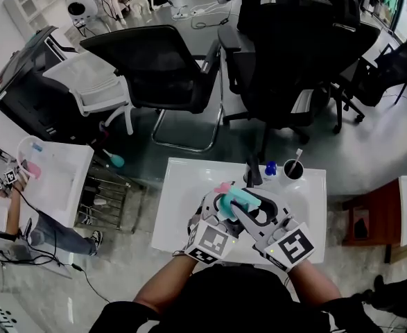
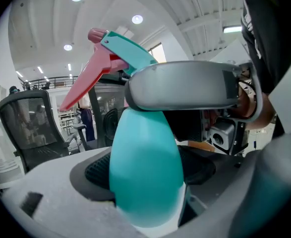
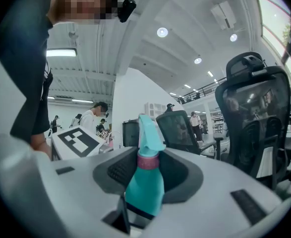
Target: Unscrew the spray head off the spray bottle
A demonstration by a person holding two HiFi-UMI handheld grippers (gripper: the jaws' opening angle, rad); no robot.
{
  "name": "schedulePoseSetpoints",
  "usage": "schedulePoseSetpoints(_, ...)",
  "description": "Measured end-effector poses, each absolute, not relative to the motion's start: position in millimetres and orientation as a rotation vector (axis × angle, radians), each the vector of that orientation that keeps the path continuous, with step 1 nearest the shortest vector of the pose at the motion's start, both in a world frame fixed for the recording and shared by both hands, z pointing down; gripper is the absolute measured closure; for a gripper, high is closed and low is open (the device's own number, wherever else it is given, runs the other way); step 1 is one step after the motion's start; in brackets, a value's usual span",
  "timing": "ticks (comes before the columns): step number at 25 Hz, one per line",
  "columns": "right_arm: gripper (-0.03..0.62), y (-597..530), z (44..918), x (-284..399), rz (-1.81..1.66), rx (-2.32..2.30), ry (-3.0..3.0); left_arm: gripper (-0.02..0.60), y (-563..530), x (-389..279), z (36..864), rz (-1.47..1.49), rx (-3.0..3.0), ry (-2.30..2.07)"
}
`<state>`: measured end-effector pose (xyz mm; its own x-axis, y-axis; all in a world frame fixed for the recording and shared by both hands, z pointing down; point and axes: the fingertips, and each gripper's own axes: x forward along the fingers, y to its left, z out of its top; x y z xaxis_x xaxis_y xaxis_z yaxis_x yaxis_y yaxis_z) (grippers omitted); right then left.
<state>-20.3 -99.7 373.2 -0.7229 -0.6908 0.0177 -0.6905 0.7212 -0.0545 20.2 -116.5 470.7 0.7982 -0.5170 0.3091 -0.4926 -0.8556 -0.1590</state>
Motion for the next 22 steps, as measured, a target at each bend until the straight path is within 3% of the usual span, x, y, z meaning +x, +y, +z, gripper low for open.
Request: schedulePoseSetpoints(22, 0.454, -19, 356, -23, 0.076, -0.043, 3.184, 0.186, -13, 29, 429, -0.319, -2.926, -0.398)
